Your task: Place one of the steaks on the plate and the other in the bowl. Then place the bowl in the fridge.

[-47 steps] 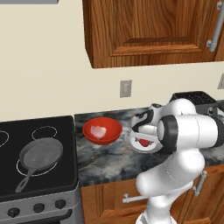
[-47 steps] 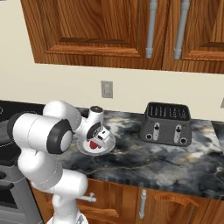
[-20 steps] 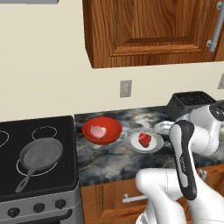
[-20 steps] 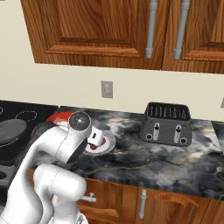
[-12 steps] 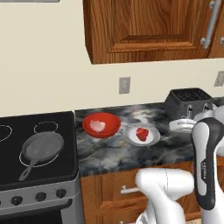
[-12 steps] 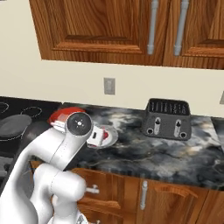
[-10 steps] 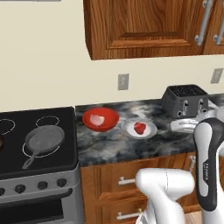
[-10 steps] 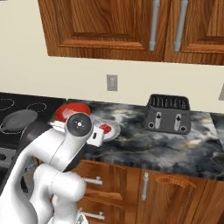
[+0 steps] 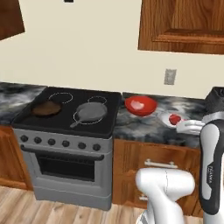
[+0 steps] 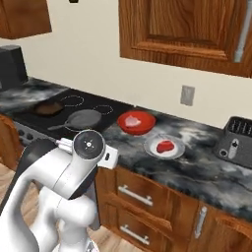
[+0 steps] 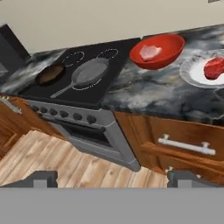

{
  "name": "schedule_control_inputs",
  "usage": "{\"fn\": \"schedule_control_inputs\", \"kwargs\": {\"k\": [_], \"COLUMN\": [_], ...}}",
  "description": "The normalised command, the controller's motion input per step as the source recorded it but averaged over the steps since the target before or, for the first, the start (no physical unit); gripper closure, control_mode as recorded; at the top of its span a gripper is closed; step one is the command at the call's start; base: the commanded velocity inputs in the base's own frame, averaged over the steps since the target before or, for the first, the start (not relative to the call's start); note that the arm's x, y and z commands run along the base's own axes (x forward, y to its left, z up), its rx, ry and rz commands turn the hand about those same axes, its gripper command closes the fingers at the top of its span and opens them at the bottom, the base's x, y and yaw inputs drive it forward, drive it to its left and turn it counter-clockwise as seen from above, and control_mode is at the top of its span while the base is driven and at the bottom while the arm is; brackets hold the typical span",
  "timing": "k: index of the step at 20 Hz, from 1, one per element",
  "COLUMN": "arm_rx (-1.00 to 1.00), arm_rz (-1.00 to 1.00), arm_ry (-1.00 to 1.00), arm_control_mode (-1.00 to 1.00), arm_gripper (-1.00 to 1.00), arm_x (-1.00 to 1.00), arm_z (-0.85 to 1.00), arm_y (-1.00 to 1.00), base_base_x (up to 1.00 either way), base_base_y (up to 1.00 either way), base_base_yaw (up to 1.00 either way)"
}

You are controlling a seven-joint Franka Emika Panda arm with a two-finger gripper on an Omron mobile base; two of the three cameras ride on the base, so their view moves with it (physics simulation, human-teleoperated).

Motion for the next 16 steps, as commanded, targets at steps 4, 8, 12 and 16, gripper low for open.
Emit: {"fn": "schedule_control_inputs", "kwargs": {"k": [4,8,12,16], "arm_rx": [0.00,0.00,0.00,0.00], "arm_rz": [0.00,0.00,0.00,0.00], "arm_ry": [0.00,0.00,0.00,0.00], "arm_control_mode": [1.00,1.00,1.00,1.00], "arm_gripper": [-1.00,-1.00,-1.00,-1.00], "arm_x": [0.00,0.00,0.00,0.00], "arm_z": [0.00,0.00,0.00,0.00], "arm_y": [0.00,0.00,0.00,0.00], "base_base_x": [0.00,0.00,0.00,0.00], "base_base_y": [0.00,0.00,0.00,0.00], "base_base_yaw": [1.00,1.00,1.00,1.00]}}
